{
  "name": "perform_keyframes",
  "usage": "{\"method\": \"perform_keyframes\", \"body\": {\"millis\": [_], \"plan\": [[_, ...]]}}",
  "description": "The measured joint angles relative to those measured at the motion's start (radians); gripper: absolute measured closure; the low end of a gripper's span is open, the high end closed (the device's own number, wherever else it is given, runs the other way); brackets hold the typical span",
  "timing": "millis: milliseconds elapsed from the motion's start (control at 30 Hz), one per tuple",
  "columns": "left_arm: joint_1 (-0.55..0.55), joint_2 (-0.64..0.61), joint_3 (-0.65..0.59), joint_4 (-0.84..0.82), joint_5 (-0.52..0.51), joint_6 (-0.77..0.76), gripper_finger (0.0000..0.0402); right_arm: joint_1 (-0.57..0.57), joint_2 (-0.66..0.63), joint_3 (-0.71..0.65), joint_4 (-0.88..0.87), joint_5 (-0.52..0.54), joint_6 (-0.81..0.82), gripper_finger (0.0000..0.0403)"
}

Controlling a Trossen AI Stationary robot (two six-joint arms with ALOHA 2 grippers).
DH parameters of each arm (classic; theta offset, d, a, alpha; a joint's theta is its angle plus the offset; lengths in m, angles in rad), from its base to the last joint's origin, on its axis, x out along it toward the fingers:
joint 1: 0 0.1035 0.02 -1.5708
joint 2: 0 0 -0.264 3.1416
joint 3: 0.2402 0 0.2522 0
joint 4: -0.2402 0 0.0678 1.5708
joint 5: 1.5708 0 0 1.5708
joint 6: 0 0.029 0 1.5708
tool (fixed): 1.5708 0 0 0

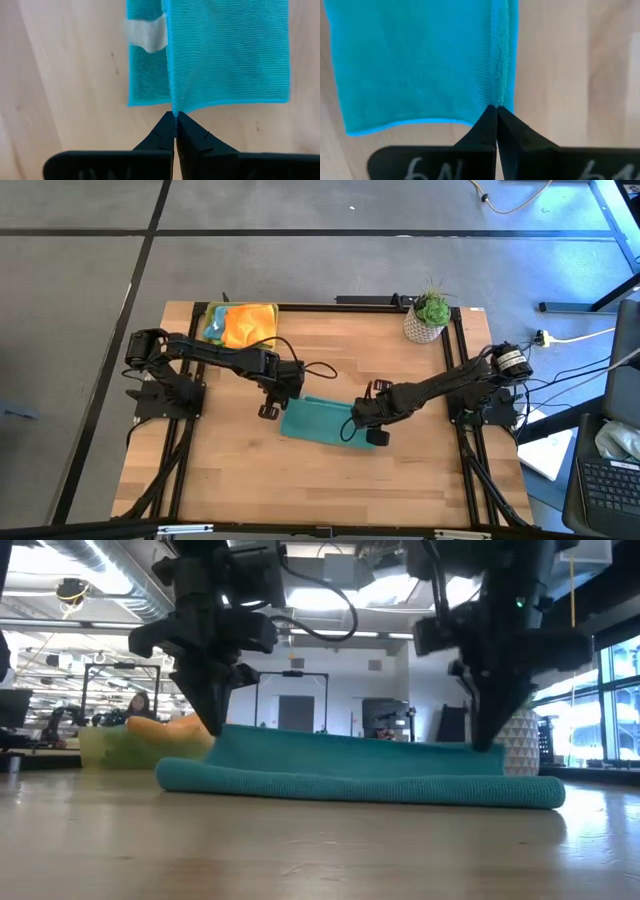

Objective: Fold microfiber towels
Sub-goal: Fold the blue towel

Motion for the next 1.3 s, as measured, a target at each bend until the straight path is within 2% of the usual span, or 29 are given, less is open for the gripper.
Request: {"method": "perform_keyframes", "body": {"millis": [433, 800, 933, 1100, 1200, 1300], "plan": [[0.052, 0.000, 0.001, 0.068, -0.002, 0.001, 0.0399, -0.041, 0.000, -0.050, 0.064, -0.013, -0.029, 0.0395], [0.054, 0.000, -0.005, 0.010, -0.001, -0.006, 0.0347, -0.048, -0.031, -0.052, 0.062, 0.089, -0.032, 0.0317], [0.057, 0.000, -0.016, -0.005, -0.017, -0.021, 0.0333, -0.048, -0.031, -0.052, 0.055, 0.091, -0.048, 0.0293], [0.057, 0.000, -0.024, -0.065, -0.015, -0.070, 0.0327, -0.047, -0.043, -0.043, -0.063, 0.096, 0.020, 0.0281], [0.058, -0.002, -0.025, -0.101, 0.074, -0.116, 0.0326, -0.050, -0.096, -0.042, -0.036, 0.064, 0.083, 0.0282], [0.052, -0.028, -0.025, -0.100, 0.236, -0.123, 0.0326, -0.076, -0.170, -0.056, 0.122, -0.095, 0.137, 0.0282]]}}
